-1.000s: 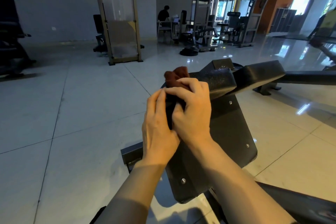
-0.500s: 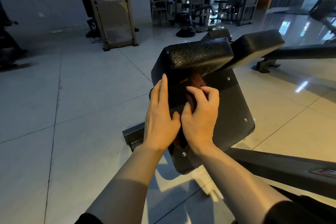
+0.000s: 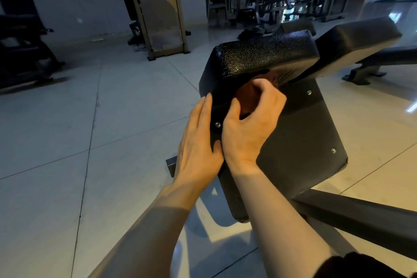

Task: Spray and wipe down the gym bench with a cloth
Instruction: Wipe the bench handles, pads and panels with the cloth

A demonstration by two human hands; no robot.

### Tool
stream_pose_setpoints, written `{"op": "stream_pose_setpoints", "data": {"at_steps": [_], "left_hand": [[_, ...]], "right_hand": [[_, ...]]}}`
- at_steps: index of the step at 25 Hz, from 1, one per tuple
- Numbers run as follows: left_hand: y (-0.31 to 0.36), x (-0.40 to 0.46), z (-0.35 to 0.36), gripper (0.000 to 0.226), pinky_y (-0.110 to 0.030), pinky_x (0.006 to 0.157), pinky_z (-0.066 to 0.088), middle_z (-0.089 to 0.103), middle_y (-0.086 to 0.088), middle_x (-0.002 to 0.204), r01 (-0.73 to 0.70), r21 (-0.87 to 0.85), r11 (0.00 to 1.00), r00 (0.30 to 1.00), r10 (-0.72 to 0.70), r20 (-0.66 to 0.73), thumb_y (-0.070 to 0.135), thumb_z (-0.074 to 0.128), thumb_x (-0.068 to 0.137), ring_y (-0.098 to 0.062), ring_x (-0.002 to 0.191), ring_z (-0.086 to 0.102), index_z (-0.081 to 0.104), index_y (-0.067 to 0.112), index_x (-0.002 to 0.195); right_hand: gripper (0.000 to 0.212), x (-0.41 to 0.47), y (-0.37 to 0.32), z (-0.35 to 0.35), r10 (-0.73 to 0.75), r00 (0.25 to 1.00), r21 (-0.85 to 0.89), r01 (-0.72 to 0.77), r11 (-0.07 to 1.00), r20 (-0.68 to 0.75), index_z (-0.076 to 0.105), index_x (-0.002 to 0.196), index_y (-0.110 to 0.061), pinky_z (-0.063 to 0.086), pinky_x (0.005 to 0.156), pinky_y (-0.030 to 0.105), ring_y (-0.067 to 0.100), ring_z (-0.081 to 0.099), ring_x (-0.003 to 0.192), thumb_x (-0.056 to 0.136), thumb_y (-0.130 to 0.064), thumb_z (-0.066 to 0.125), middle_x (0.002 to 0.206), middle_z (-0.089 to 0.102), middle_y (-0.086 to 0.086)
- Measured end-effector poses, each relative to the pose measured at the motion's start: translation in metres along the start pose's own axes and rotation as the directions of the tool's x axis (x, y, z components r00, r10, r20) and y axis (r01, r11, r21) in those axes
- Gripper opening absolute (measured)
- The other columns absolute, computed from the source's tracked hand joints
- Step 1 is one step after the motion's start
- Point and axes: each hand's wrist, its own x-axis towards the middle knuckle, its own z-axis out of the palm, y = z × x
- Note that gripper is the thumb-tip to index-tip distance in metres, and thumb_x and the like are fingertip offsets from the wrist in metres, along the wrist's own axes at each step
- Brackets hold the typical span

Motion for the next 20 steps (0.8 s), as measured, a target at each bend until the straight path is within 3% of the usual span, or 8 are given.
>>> {"op": "stream_pose_setpoints", "data": {"at_steps": [4,6,8,10,13,15,18,20], "left_hand": [[-0.011,0.003,0.002,0.098,-0.011,0.106,0.021,0.013,0.016,0.157,-0.033,0.069,0.997,0.999,0.032,0.024,0.001,0.060,0.087,0.000,0.142,0.018,0.000,0.047,0.149],[-0.016,0.005,-0.001,0.101,0.005,0.095,0.016,0.013,0.015,0.157,-0.031,0.110,0.993,0.999,0.027,0.037,-0.002,0.058,0.086,0.005,0.138,0.017,-0.002,0.049,0.148],[-0.021,0.009,-0.003,0.100,0.006,0.092,0.017,0.014,0.013,0.157,-0.036,0.127,0.991,0.999,0.031,0.037,-0.002,0.058,0.086,0.003,0.139,0.019,0.000,0.048,0.149],[-0.023,0.010,-0.003,0.099,0.005,0.094,0.018,0.016,0.011,0.157,-0.037,0.127,0.991,0.999,0.032,0.039,-0.003,0.059,0.086,0.001,0.140,0.021,0.001,0.046,0.150],[-0.018,0.007,-0.001,0.099,0.012,0.083,0.021,0.020,0.010,0.156,-0.025,0.133,0.991,0.998,0.017,0.058,-0.008,0.056,0.085,0.013,0.127,0.022,0.002,0.043,0.151],[-0.014,0.008,-0.001,0.096,0.011,0.080,0.024,0.022,0.009,0.154,-0.034,0.128,0.991,0.998,0.026,0.066,-0.008,0.056,0.086,0.018,0.120,0.023,0.004,0.040,0.151],[-0.015,0.006,-0.009,0.082,0.006,0.087,0.028,0.020,0.008,0.156,-0.054,0.117,0.992,0.997,0.047,0.066,0.008,0.057,0.094,0.019,0.125,0.021,0.007,0.041,0.150],[-0.018,0.002,-0.014,0.081,-0.002,0.098,0.025,0.015,0.007,0.158,-0.068,0.164,0.984,0.993,0.050,0.108,0.006,0.054,0.094,0.002,0.137,0.023,0.008,0.043,0.148]], "right_hand": [[0.034,-0.007,0.027,0.012,0.165,0.955,0.017,-0.174,0.985,0.246,0.057,0.106,-0.003,0.034,0.081,-0.001,0.005,0.046,0.095,0.076,0.012,0.062,0.108,0.048,0.010],[0.030,-0.007,0.025,0.010,0.166,0.976,0.041,-0.173,0.984,0.144,0.057,0.103,-0.001,0.035,0.081,0.000,0.004,0.047,0.094,0.078,0.014,0.059,0.107,0.049,0.013],[0.024,-0.008,0.019,0.010,0.056,0.998,0.037,-0.056,0.998,0.008,0.056,0.102,0.004,0.035,0.085,0.004,0.005,0.045,0.096,0.080,0.013,0.059,0.105,0.050,0.020],[0.021,-0.009,0.023,0.016,-0.009,1.000,0.004,0.009,1.000,0.021,0.055,0.103,0.006,0.034,0.086,0.004,0.004,0.043,0.097,0.083,0.010,0.060,0.105,0.051,0.022],[0.023,-0.004,0.033,0.014,0.135,0.978,0.008,-0.139,0.990,0.160,0.054,0.105,0.001,0.033,0.080,-0.001,0.001,0.043,0.091,0.083,0.008,0.059,0.107,0.052,0.017],[0.023,-0.007,0.028,0.011,0.168,0.982,0.047,-0.172,0.984,0.090,0.055,0.104,0.001,0.034,0.080,0.000,0.010,0.049,0.092,0.083,0.009,0.059,0.105,0.052,0.014],[0.021,-0.022,0.015,0.016,-0.094,0.995,0.044,0.093,0.995,0.013,0.054,0.104,0.006,0.042,0.084,0.015,0.023,0.053,0.094,0.085,0.005,0.062,0.101,0.055,0.019],[0.021,-0.021,0.028,0.019,-0.233,0.952,-0.022,0.242,0.970,0.200,0.056,0.105,0.003,0.047,0.079,0.029,0.027,0.053,0.092,0.085,0.002,0.062,0.099,0.056,0.019]]}}
